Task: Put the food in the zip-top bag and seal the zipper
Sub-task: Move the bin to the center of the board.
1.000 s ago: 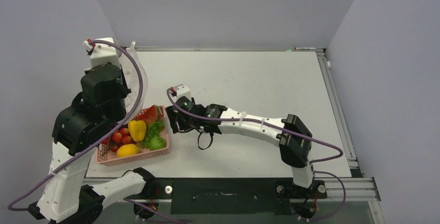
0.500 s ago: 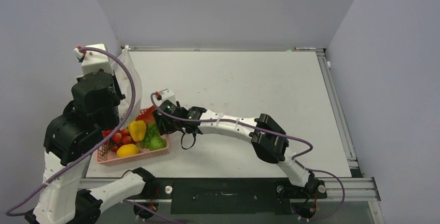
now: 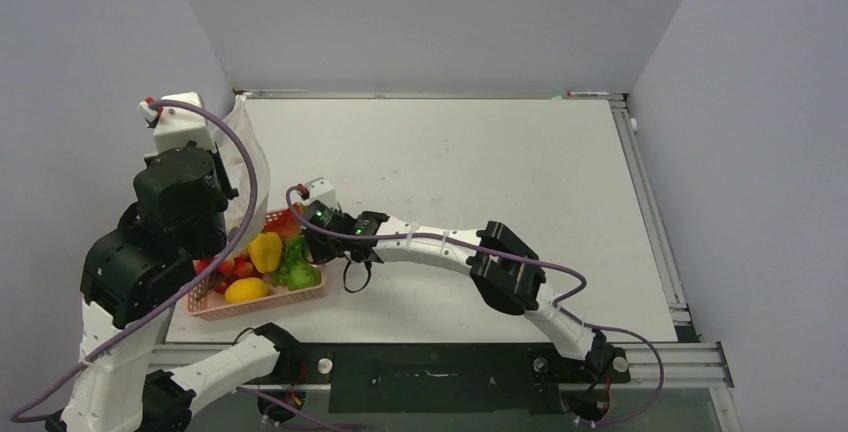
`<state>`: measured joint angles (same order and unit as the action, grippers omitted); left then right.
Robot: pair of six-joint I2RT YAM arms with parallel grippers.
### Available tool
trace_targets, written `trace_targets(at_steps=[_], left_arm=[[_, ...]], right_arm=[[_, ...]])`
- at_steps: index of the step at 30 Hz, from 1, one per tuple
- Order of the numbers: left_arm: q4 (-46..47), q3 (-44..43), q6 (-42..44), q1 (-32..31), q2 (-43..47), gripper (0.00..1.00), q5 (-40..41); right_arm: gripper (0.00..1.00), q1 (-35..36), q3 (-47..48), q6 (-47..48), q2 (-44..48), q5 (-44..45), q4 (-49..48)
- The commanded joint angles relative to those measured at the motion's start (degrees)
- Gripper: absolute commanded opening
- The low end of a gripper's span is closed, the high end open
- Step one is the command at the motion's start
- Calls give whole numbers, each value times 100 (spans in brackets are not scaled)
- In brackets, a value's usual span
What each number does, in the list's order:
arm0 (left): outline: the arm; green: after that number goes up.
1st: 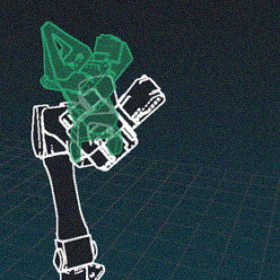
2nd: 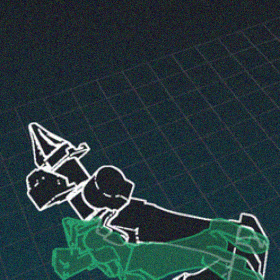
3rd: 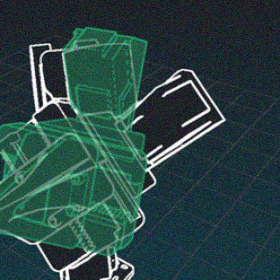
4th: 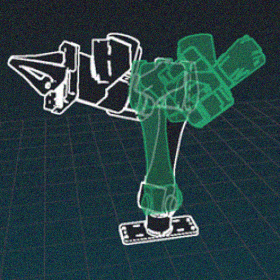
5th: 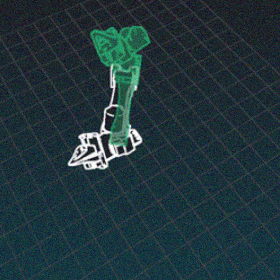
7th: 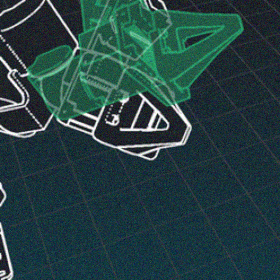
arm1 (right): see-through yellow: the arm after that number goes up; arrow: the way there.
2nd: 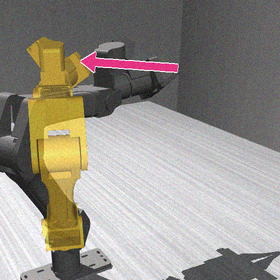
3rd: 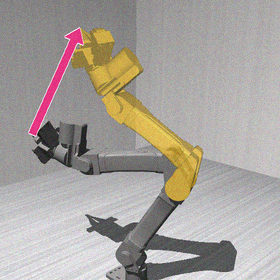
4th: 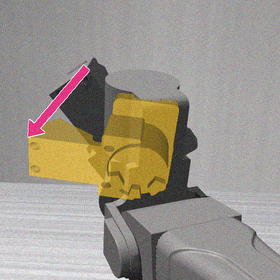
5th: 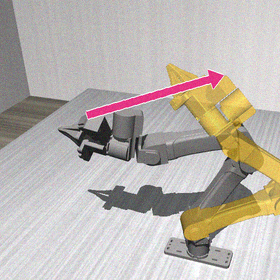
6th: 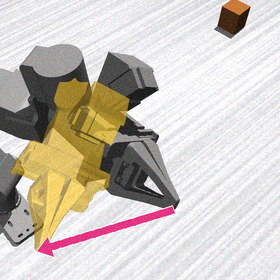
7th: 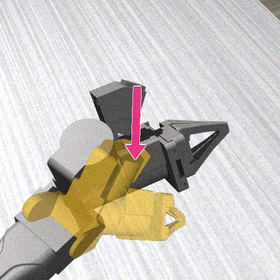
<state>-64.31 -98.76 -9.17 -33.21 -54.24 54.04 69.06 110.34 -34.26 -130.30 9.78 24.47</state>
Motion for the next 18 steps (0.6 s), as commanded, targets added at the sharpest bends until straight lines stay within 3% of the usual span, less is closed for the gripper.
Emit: trace_targets(at_steps=[1,7,14,18], left_arm=[[119,-5,57,16,71,0,89],[119,6,39,16,89,0,37],[138,19,38,16,89,0,19],[154,39,38,16,81,0,7]], right_arm=[[36,27,234,-22,31,297,-114],[26,24,207,-45,48,333,-94],[7,22,-27,-84,222,531,-69],[5,-46,-378,-130,484,707,-139]])
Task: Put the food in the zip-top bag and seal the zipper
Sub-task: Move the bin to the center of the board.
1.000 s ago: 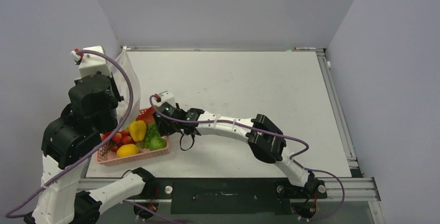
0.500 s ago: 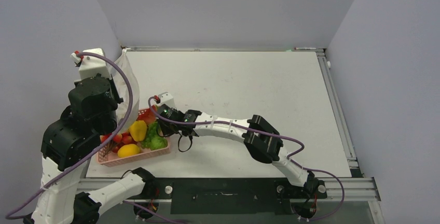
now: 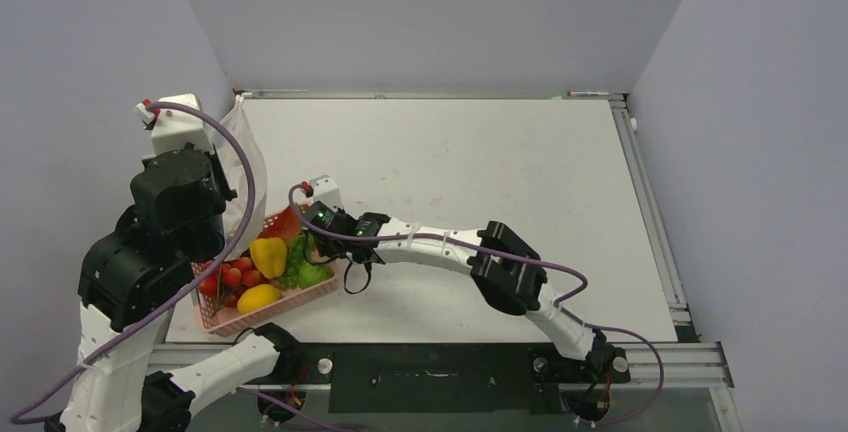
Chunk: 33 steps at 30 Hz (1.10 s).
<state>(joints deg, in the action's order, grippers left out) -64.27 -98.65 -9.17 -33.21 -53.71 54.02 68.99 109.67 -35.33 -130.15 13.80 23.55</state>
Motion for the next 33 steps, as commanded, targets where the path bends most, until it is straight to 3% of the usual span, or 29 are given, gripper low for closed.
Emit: trace_targets(at_steps=[1,19,33], left_arm=[[151,34,38,16,28,0,8],[165,63,-74,20,-147,0,-349],[314,180,-164,19,-291,0,-763]], right_arm=[[5,-70,-427,-41,551,326,-67],[5,-992,-2839,-51,2458,558,-330],[5,-2092,-4604,-920,4020,1193,-1]])
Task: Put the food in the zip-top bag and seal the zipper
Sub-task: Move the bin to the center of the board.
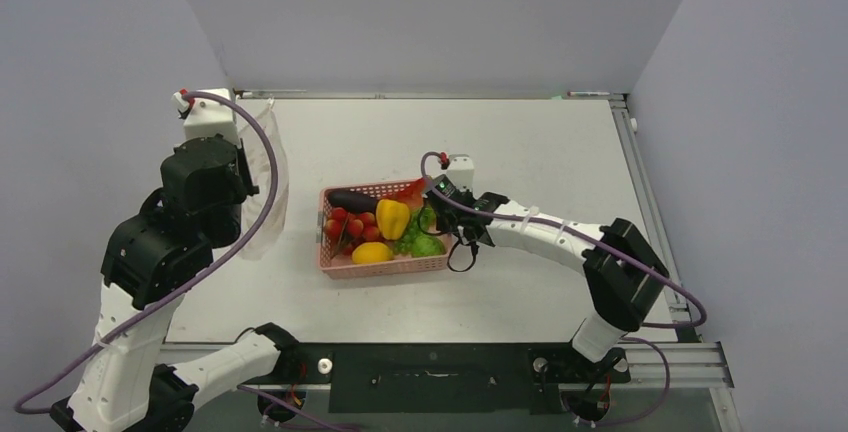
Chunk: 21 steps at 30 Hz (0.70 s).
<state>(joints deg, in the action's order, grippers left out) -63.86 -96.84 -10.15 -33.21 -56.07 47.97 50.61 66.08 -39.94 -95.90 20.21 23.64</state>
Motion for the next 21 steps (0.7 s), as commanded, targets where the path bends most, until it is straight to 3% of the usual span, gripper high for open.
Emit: trace_targets(at_steps=[1,11,21], left_arm=[[281,6,-72,19,-61,0,-185],[423,29,-66,18,-140,0,-411],[562,127,-65,16,-167,0,-633]], right_arm=[[5,-329,-358,-547,704,595,19],[5,-928,-1451,-1686,1938,1506,619],[5,-1386,-2231,-2658,2759,1783,1279]])
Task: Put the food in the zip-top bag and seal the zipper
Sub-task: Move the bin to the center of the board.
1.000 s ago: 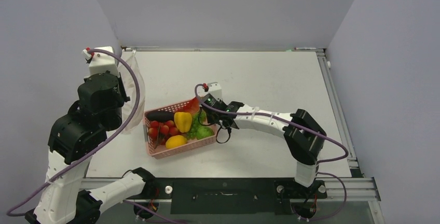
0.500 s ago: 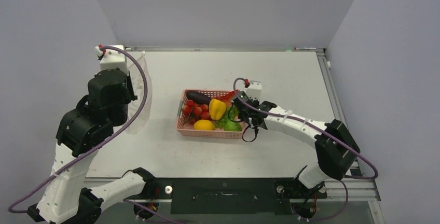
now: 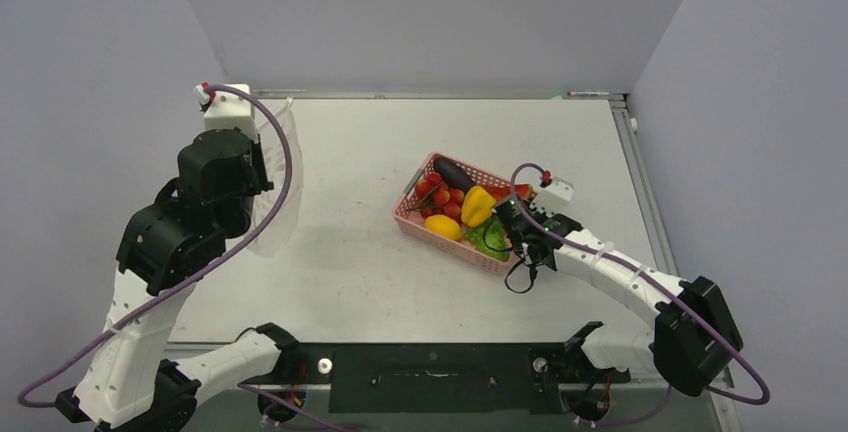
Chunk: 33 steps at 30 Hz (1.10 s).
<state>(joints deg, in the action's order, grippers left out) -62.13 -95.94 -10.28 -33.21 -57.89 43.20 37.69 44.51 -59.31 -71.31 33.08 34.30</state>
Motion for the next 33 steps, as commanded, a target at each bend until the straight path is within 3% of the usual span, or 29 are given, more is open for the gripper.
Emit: trace_targets(at_steps=[1,8,14,18,24,33], left_arm=[[394,47,-60,16,11,0,-180],[467,220,-36,18,55,0,-221],[517,310,-35,21,52,0,-283],[554,377,-35,20,75,0,-255],[568,409,-26,21,94,0,-233],[607,541,-35,21,155,0,-196]], right_arm=[[5,-95,-101,-871,344,538,345],[8,-95,-476,-1371,770,489,445],[33,-95,-458,-1253,810,378,361],[42,-95,-391,-1098,882,323,357],[57,-93,-44,-563,1027,410,596],[62,-95,591,862,1099,150,710]])
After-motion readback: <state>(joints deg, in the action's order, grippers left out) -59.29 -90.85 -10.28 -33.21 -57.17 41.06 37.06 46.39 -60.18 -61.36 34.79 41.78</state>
